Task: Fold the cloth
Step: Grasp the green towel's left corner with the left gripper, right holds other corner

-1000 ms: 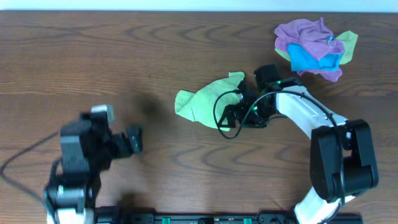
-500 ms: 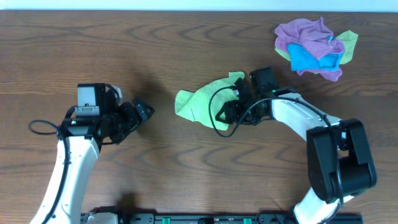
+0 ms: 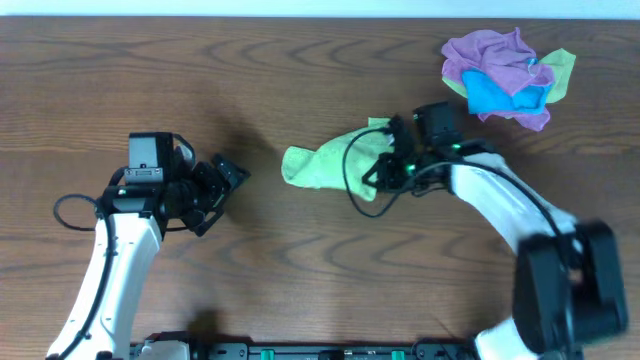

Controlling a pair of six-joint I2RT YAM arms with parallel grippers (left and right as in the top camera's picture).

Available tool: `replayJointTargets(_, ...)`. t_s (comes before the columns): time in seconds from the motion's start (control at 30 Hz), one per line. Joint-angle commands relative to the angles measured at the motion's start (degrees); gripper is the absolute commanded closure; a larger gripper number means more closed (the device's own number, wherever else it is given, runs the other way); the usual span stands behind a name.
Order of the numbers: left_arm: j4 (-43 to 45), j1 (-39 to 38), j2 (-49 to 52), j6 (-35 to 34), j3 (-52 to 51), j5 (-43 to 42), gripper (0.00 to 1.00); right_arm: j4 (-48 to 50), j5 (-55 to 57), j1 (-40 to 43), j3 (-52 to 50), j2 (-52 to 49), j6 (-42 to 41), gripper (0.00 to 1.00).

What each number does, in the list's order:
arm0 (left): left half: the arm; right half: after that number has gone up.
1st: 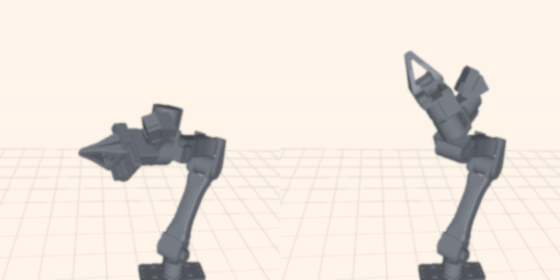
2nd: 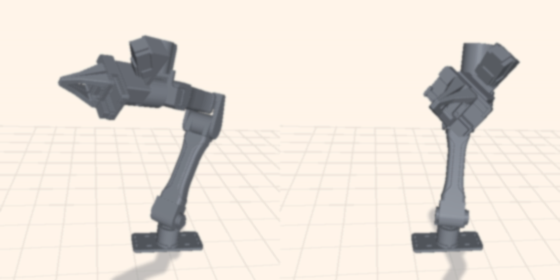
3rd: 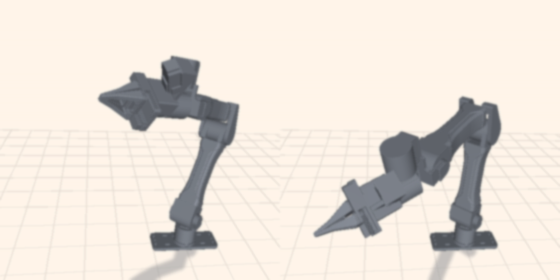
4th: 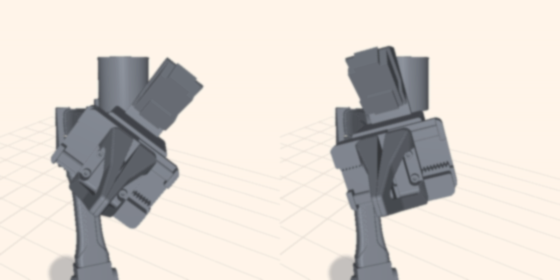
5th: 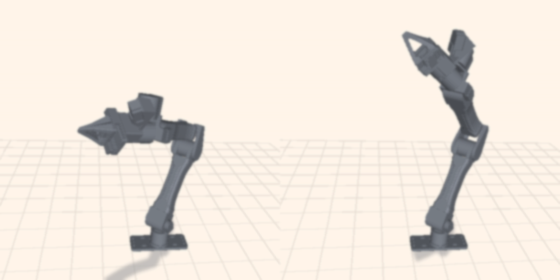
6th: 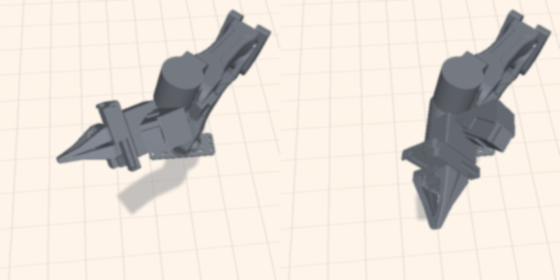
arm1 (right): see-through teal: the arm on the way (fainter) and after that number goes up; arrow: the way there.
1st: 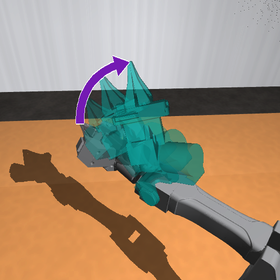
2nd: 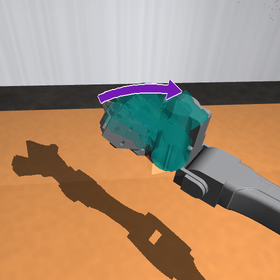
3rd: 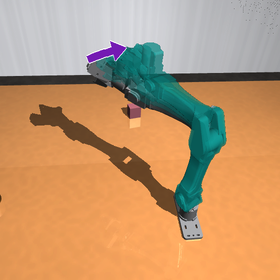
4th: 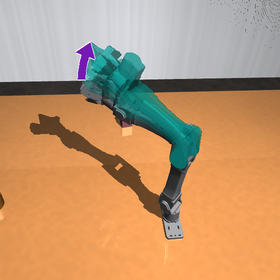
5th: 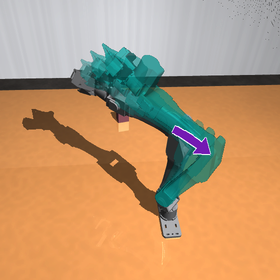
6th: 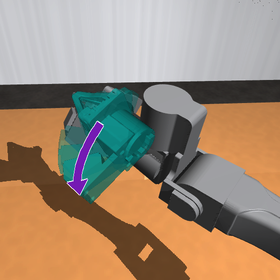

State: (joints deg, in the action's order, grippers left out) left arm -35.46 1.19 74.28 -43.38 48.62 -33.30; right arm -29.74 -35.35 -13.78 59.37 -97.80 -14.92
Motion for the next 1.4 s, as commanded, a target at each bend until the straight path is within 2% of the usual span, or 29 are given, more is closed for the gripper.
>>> replayJointTargets(0.0, 1.11, -2.23, 1.68, -3.65, 0.61, -0.83, 0.05, -1.97, 3.10, 1.05, -0.13, 7.50, -0.26, 0.99)
replayJointTargets(0.23, 9.29, -11.08, 8.00, -9.11, 0.61, -0.85, 0.05, -7.23, 10.16, 1.07, -0.13, 16.98, 0.35, 0.99)
replayJointTargets(0.47, 17.99, -18.80, 13.99, -15.93, 0.61, -1.29, 0.05, -10.34, 12.70, 1.07, -0.13, 18.21, 0.35, 0.99)
replayJointTargets(0.6, 22.67, -21.75, 15.63, -23.74, 0.61, -1.49, 0.05, -10.03, 13.14, 1.07, -0.13, 18.21, 0.35, 0.99)
replayJointTargets(0.77, 30.47, -24.35, 17.35, -29.27, 0.61, -0.87, 0.05, -9.97, 13.31, 1.07, -0.13, 18.21, 0.15, 0.99)
replayJointTargets(1.17, 41.90, -25.70, 27.98, -31.19, 0.63, 1.64, 0.04, -9.94, 13.22, 1.05, -0.13, 18.21, 0.15, 0.99)
replayJointTargets(1.3, 45.62, -25.53, 30.27, -31.19, 0.63, 2.86, 0.00, -10.19, 12.61, 1.05, -0.13, 18.21, 0.15, 0.99)
replayJointTargets(1.37, 46.88, -25.53, 30.67, -31.15, 0.63, 4.42, 0.07, -10.62, 12.59, 1.07, -0.13, 18.21, 0.15, 0.99)
